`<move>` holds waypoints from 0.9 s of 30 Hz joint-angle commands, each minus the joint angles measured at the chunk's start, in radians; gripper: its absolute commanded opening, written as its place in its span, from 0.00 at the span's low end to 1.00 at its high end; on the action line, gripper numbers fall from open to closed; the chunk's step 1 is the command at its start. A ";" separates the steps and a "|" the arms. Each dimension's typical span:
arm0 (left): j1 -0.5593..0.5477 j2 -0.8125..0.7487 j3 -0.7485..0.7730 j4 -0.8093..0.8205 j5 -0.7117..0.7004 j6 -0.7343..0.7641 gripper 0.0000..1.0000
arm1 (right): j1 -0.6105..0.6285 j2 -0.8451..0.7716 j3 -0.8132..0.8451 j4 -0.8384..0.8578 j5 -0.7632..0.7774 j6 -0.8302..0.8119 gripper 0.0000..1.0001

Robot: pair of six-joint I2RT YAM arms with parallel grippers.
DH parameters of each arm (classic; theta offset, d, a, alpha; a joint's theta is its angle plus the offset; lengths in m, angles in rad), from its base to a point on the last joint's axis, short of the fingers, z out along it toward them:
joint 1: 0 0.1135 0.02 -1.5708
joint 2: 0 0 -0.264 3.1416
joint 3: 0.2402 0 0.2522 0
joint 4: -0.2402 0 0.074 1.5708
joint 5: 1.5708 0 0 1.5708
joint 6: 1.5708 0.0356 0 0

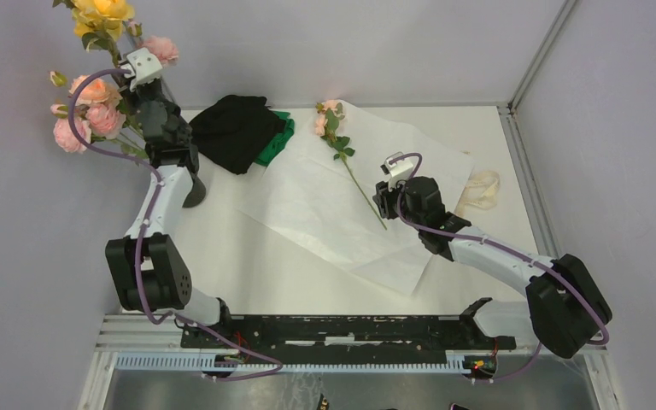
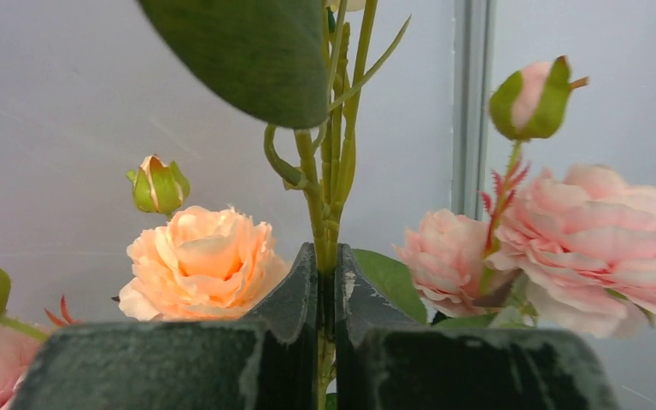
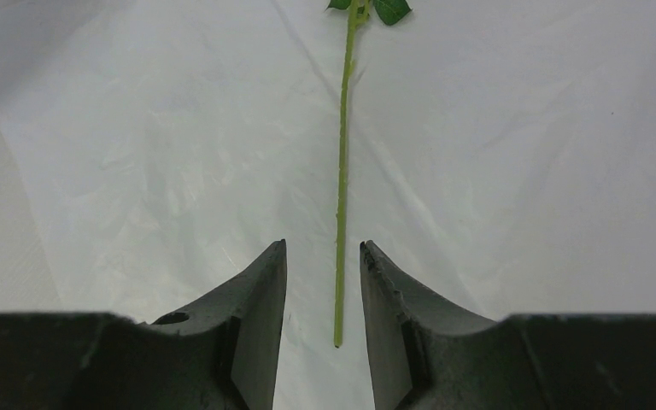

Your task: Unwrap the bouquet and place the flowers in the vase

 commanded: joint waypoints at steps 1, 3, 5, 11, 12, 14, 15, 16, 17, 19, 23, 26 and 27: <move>0.023 0.014 0.040 0.027 0.003 0.041 0.02 | -0.004 0.006 0.020 0.027 0.013 -0.011 0.43; 0.025 0.023 0.041 0.023 -0.008 0.032 0.02 | -0.003 0.006 0.021 0.025 0.014 -0.011 0.43; 0.026 0.031 0.046 0.004 -0.009 0.010 0.02 | -0.004 0.002 0.020 0.023 0.014 -0.012 0.43; 0.027 0.028 0.035 -0.048 -0.021 -0.070 0.02 | -0.004 -0.005 0.014 0.027 0.009 -0.009 0.43; 0.027 0.026 0.032 -0.055 -0.032 -0.084 0.02 | -0.003 -0.007 0.014 0.029 0.005 -0.007 0.43; 0.025 0.023 0.020 -0.062 -0.060 -0.114 0.02 | -0.003 -0.008 0.015 0.030 0.001 -0.005 0.43; 0.024 0.019 0.006 -0.056 -0.069 -0.129 0.02 | -0.004 -0.011 0.015 0.027 -0.001 -0.005 0.43; 0.023 0.013 -0.006 -0.050 -0.078 -0.139 0.02 | -0.003 -0.015 0.013 0.028 -0.001 -0.005 0.43; 0.023 0.006 -0.013 -0.054 -0.089 -0.152 0.02 | -0.003 -0.018 0.010 0.030 0.000 -0.005 0.43; 0.023 -0.006 -0.024 -0.079 -0.101 -0.181 0.02 | -0.003 -0.021 0.009 0.026 -0.002 -0.005 0.43; 0.015 -0.019 -0.070 -0.101 -0.134 -0.234 0.02 | -0.004 -0.033 0.003 0.031 -0.009 0.000 0.43; 0.001 -0.023 -0.096 -0.101 -0.151 -0.254 0.02 | -0.003 -0.044 0.002 0.029 -0.008 -0.001 0.43; -0.005 -0.027 -0.104 -0.104 -0.154 -0.258 0.02 | -0.003 -0.048 0.003 0.027 -0.010 -0.001 0.43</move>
